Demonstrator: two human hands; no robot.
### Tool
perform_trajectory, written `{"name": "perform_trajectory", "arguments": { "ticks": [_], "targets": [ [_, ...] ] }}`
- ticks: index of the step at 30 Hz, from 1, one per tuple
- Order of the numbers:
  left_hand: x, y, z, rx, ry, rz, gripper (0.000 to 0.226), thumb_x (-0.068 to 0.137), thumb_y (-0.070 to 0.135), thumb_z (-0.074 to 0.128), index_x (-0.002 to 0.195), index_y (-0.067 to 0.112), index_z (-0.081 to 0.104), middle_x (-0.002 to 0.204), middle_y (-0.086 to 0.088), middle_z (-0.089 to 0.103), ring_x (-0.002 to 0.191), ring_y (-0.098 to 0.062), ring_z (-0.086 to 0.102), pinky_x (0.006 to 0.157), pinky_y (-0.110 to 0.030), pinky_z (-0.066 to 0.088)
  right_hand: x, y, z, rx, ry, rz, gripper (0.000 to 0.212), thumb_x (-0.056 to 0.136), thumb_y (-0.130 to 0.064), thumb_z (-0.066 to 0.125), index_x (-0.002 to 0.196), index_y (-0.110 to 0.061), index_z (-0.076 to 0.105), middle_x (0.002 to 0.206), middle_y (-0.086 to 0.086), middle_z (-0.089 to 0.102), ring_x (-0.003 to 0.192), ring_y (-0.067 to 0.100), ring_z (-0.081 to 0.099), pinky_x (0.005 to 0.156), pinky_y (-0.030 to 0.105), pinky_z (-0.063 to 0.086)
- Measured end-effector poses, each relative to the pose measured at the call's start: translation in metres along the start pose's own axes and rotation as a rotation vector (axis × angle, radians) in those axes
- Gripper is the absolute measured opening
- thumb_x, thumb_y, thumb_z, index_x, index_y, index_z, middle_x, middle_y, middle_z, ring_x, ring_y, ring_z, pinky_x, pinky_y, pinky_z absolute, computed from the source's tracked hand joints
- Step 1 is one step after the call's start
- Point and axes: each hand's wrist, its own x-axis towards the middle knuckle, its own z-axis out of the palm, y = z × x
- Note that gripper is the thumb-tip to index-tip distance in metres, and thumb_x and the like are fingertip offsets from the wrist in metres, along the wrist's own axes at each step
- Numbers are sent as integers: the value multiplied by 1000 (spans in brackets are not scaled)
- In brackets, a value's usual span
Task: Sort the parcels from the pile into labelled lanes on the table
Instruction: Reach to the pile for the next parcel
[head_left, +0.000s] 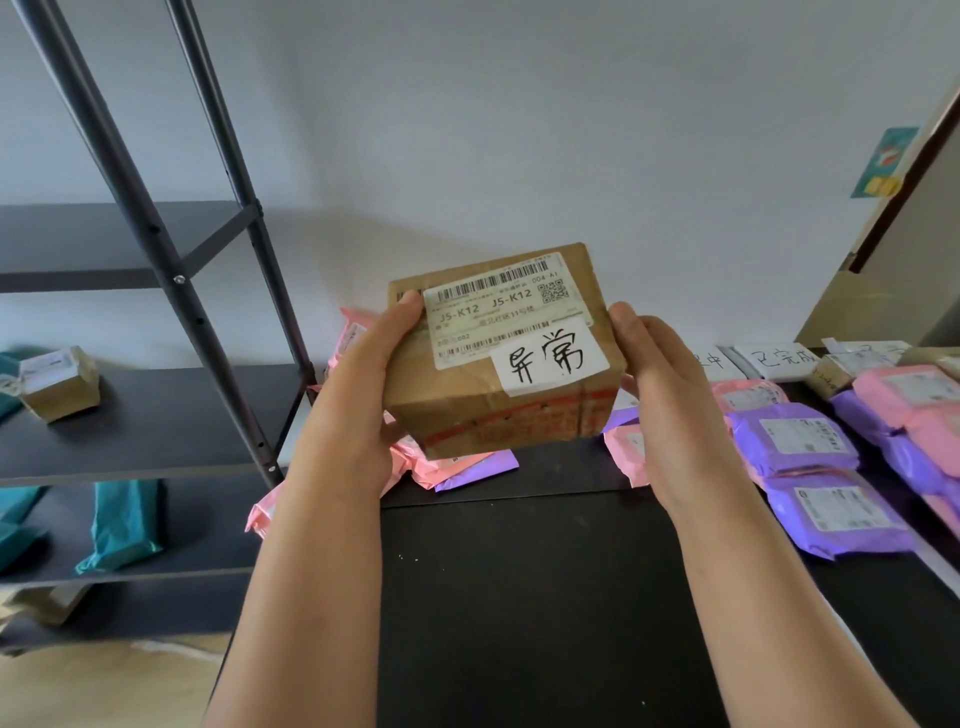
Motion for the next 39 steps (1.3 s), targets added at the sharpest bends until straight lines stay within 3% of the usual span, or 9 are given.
{"name": "perform_trajectory", "arguments": {
  "ticks": [4, 8, 13, 17, 21, 26, 30, 33, 39],
  "targets": [
    [0, 1, -1, 29, -12, -15, 53, 80, 42, 74, 127, 20, 63, 113, -3, 74, 108, -25, 70, 104, -48, 48, -2, 0, -2, -17, 14, -5, 58, 88, -63, 46, 101, -8, 59, 104, 1, 70, 91, -1, 65, 74, 22, 39],
    [-2, 1, -3, 47, -17, -31, 56, 79, 42, 75, 129, 20, 62, 115, -4, 73, 108, -25, 70, 104, -49, 48, -4, -2, -2, -47, 10, -7, 74, 69, -74, 42, 102, -11, 60, 103, -3, 71, 92, -3, 64, 74, 21, 38],
    [-6, 1, 0, 12, -10, -39, 47, 83, 38, 72, 125, 19, 65, 114, -4, 73, 108, -24, 69, 104, -47, 48, -6, -5, 1, -14, 19, -28, 67, 70, -72, 43, 98, -15, 62, 100, -5, 71, 85, -7, 65, 73, 18, 38],
    [-14, 2, 6, 13, -27, -10, 50, 80, 39, 69, 125, 16, 65, 113, -4, 74, 105, -23, 71, 92, -38, 55, -5, -6, -3, -41, -2, -64, 69, 73, -74, 43, 103, -17, 67, 103, -6, 72, 93, 0, 66, 82, 22, 41],
    [-19, 5, 9, -20, -42, 69, 42, 93, 33, 60, 128, 10, 60, 112, -6, 74, 99, -20, 73, 75, -28, 60, -6, -11, -8, 1, -84, -105, 58, 80, -64, 49, 109, -19, 69, 106, -6, 75, 104, 8, 68, 100, 35, 48],
    [-24, 6, 7, 19, 12, 187, 62, 86, 36, 67, 135, 2, 50, 109, -7, 74, 90, -18, 73, 63, -25, 57, -5, -8, -10, 93, -186, -130, 31, 98, -33, 53, 115, -14, 70, 113, 2, 74, 112, 18, 66, 109, 49, 42],
    [-28, 6, 4, 60, -16, 259, 57, 79, 37, 74, 122, 6, 53, 103, -9, 73, 87, -22, 71, 63, -28, 58, -5, -6, -15, 128, -246, -179, 30, 91, -27, 49, 108, -18, 72, 105, 13, 72, 102, 31, 66, 98, 45, 50],
    [-27, 7, 1, 95, -59, 304, 44, 82, 36, 68, 114, 11, 51, 106, -9, 72, 91, -22, 72, 69, -33, 59, -4, -8, -19, 203, -297, -227, 28, 86, -22, 46, 107, -12, 63, 101, -1, 74, 97, 12, 69, 77, 20, 51],
    [-30, 12, -1, 145, -129, 392, 56, 71, 41, 74, 112, 12, 49, 102, -7, 72, 91, -24, 72, 71, -37, 60, -7, -11, -18, 287, -320, -304, 26, 80, -12, 42, 101, -13, 58, 92, -8, 73, 85, 8, 67, 67, 17, 50]
  ]
}}
